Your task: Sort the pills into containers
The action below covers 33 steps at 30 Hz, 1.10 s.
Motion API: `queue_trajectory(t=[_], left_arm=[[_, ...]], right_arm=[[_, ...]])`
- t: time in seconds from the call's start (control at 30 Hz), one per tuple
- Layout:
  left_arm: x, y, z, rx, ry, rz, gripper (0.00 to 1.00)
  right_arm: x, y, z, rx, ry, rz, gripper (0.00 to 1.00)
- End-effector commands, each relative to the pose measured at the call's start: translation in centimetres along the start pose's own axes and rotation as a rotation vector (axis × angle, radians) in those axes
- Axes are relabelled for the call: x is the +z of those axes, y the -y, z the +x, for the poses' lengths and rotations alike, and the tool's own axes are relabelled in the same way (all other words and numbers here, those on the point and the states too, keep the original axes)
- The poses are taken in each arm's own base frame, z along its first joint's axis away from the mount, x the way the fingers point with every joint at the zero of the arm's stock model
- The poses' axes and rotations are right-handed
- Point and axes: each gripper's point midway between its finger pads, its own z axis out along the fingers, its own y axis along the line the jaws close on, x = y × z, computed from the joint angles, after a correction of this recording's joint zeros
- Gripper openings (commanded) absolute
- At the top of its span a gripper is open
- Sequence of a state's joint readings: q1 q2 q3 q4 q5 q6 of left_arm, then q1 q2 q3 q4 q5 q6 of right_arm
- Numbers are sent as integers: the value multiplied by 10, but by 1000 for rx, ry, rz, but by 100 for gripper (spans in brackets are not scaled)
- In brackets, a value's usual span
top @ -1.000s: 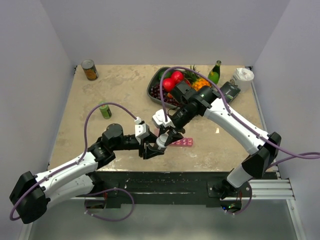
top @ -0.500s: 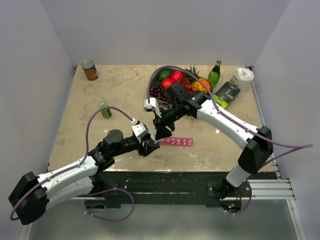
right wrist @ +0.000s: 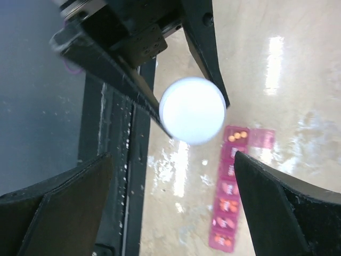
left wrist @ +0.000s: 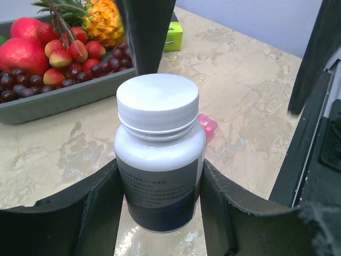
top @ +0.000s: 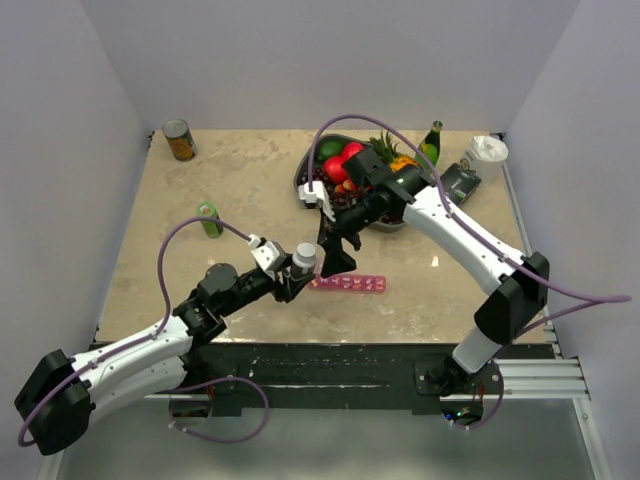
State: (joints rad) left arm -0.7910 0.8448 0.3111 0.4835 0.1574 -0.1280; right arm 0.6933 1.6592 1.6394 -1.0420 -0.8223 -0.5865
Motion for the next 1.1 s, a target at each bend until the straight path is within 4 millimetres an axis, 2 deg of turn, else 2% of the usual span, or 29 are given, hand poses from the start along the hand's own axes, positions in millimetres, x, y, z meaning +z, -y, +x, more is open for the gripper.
queue_trajectory(t=[0.0,0.1,0.13,0.17,0.23,0.27,0.4,0.6,0.93,1.03,1.07], left_arm=[[-1,15,-29,24,82,84,0],[-4,31,-37,34,86,172,0],[-5,35,-40,38,89,195,0],[-7,43,-41,43,90,238,0],[-10,50,-43,54,86,276,0],[-12,54,-43,66,80,303,0],[-17,64,-33,57,44,367,0],[-19,78,-30,42,37,456,0],[-15,82,-25,27,16,487,0],[-14,82,-25,28,14,490,0],[-13,82,-25,27,12,491,0]], right_arm=[[-36,-24,-10,-183,20,9,99],[-45,-29,-1,-277,-7,25,99],[-47,-31,4,-370,-22,9,99],[-48,-43,11,-434,-18,-32,99],[-50,-52,23,-574,-27,-78,99],[-48,-57,27,-588,-19,-93,99],[-45,-64,29,-603,-6,-157,99],[-40,-70,22,-616,29,-218,99],[-22,-78,25,-581,8,-287,96],[-19,-80,22,-565,5,-301,93],[-15,-81,23,-557,-3,-314,86]])
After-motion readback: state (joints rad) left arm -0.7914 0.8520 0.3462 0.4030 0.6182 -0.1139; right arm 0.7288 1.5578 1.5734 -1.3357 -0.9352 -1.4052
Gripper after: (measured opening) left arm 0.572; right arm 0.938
